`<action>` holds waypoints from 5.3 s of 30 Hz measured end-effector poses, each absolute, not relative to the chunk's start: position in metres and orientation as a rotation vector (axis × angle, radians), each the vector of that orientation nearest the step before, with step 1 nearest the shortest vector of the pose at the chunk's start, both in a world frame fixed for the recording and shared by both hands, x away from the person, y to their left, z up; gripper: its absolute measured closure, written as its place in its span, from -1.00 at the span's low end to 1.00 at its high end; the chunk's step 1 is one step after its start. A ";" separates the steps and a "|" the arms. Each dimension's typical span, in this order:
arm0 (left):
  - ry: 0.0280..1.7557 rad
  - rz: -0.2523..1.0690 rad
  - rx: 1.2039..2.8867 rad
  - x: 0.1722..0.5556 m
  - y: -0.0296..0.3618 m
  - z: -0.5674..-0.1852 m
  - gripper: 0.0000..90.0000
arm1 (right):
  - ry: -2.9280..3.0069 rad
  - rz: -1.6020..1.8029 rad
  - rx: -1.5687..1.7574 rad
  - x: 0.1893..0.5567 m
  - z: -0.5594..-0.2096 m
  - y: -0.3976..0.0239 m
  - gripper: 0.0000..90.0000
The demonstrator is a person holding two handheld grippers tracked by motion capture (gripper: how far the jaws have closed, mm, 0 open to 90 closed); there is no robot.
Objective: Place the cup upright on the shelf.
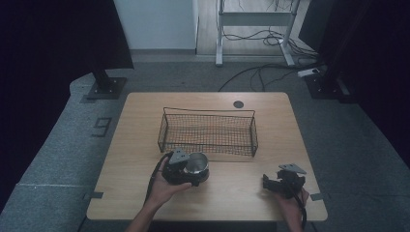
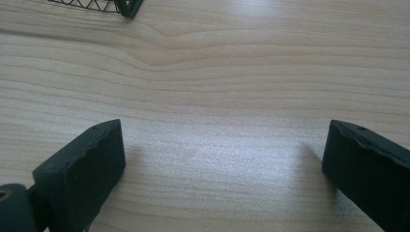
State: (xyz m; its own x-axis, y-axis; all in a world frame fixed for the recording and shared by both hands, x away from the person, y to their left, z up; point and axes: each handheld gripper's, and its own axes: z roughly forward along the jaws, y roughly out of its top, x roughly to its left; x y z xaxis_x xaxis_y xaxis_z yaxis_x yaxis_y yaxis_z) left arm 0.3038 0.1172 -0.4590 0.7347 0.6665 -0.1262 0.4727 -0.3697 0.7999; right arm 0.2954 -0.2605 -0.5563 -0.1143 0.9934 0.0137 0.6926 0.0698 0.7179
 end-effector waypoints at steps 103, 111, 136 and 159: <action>0.917 0.330 1.993 0.358 0.146 -0.404 -0.66 | 1.847 0.796 1.681 0.296 -0.556 -0.261 -0.96; 0.918 0.325 1.989 0.363 0.145 -0.399 -0.66 | 1.848 0.795 1.682 0.296 -0.556 -0.261 -0.96; 0.917 0.327 2.000 0.379 0.143 -0.396 -0.66 | 1.847 0.794 1.681 0.296 -0.556 -0.261 -0.96; 0.920 0.326 2.013 0.396 0.142 -0.388 -0.66 | 1.843 0.797 1.680 0.296 -0.557 -0.261 -0.96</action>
